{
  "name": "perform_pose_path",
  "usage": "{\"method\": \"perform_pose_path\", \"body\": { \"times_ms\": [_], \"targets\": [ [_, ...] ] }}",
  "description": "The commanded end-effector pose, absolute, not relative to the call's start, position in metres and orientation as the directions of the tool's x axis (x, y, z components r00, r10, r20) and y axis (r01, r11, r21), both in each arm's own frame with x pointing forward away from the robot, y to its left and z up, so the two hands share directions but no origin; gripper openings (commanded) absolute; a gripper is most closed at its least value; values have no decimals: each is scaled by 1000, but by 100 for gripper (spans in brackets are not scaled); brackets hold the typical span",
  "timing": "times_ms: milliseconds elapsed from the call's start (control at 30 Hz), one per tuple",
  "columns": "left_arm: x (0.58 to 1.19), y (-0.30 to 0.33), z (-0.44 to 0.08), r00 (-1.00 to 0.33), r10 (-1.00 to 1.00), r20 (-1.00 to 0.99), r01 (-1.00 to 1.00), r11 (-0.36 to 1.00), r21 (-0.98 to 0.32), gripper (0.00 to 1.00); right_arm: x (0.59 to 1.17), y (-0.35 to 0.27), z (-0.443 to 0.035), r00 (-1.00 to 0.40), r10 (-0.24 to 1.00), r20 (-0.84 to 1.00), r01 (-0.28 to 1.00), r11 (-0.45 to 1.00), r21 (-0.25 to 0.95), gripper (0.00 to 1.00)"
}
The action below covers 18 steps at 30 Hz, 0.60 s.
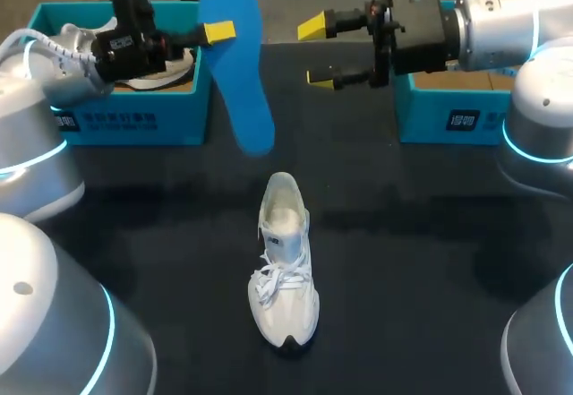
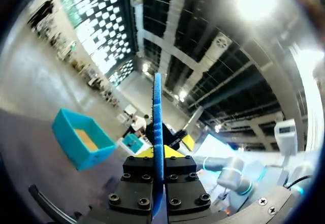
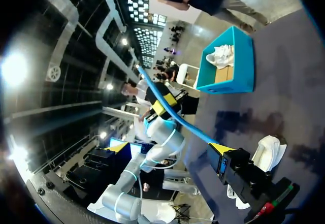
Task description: Take the shoe out of the shoebox, open the shoe tongue, remove and reinsert the insole, then place the shoe into the shoebox
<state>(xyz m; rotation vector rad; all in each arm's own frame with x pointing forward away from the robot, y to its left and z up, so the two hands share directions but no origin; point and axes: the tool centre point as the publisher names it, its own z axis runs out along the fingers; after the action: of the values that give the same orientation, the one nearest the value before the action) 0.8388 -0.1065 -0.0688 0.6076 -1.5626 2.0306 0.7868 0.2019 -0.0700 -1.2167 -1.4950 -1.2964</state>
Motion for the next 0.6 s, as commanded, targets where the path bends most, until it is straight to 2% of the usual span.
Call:
{"method": "perform_pose_path", "body": {
  "times_ms": [33,67,133,167,233,367,400,533,600],
  "targets": [
    [858,-109,-67,-974,183,-135,69,-326,-943,0,788,204,-70,-221,160,962,975,13,222,100],
    [858,-109,-67,-974,183,-135,69,-326,-943,0,788,204,-70,-221,160,962,975,13,222,100],
    [864,-107,-67,-926,187,-327,249,-349,-903,0,788,204,-70,-221,160,962,975,13,222,100],
    [864,-107,-67,-926,187,-327,249,-349,-903,0,788,204,-70,-221,160,962,975,13,222,100],
    [868,-108,-73,-856,189,-482,389,-379,-840,0,788,204,-70,-221,160,962,975,13,222,100],
    [871,-110,-81,-757,192,-625,509,-427,-747,0,788,204,-70,-221,160,962,975,13,222,100],
    [875,-113,-90,-619,191,-761,632,-454,-628,0,788,204,-70,-221,160,962,975,13,222,100],
    [882,-115,-102,-417,206,-885,738,-491,-462,0,788,204,-70,-221,160,962,975,13,222,100],
    [883,-116,-103,-376,207,-903,754,-498,-428,0,788,204,-70,-221,160,962,975,13,222,100]
  ]
}}
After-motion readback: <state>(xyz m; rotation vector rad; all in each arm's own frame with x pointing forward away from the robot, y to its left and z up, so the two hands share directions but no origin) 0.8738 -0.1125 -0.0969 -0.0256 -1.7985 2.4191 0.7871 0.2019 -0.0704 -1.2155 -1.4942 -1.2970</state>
